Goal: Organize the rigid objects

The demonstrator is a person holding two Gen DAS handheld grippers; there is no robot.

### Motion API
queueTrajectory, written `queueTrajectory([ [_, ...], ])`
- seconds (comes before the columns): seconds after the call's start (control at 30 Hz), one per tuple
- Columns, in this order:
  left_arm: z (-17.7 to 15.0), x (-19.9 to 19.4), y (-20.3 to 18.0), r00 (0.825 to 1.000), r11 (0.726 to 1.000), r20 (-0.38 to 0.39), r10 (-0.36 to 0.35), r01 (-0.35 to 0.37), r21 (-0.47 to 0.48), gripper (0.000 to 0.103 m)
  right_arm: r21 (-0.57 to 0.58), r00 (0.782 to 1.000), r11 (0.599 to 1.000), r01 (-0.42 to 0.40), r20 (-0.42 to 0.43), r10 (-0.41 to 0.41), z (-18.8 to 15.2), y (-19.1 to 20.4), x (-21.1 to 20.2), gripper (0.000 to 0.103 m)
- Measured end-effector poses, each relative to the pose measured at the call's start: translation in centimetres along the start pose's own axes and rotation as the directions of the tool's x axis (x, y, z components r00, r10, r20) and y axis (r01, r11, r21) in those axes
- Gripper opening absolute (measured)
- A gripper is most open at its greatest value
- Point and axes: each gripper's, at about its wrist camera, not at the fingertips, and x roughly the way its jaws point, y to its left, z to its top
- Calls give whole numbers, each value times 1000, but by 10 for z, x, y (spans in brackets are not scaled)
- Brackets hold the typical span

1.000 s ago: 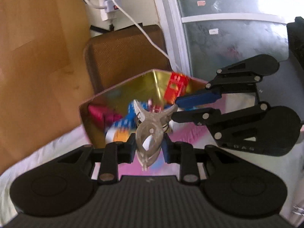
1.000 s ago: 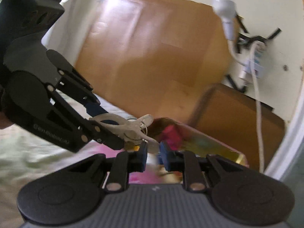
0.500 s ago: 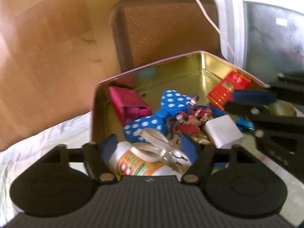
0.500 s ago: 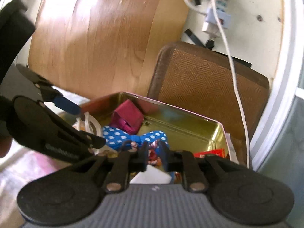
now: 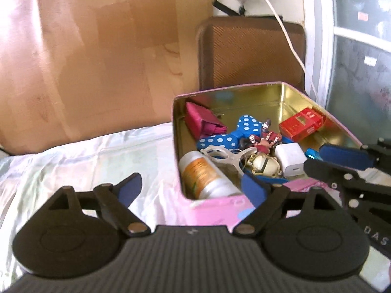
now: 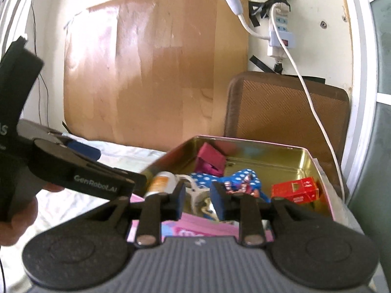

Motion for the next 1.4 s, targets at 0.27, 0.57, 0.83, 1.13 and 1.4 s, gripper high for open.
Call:
queueTrajectory([
  [0.27,-17,-52,13,993,998,102,55,-53,-25,103,67,998,997,-35,50,32,-1,28,-31,32],
  [0.57,-28,-93,25,983,996,165,81,-75,-39,103,56,996,997,-54,80,49,-1,56,-60,36],
  [0.83,-39,-111,24,978,995,184,100,-96,-33,103,146,989,988,-50,146,29,-10,61,-91,39],
  [1.13,-52,-123,17,979,996,185,88,-85,-22,103,253,978,967,-23,208,-32,-23,63,-124,53],
  [1.4,-62,-131,14,981,997,180,69,-65,-28,103,255,977,967,-10,210,-45,-29,80,-140,69],
])
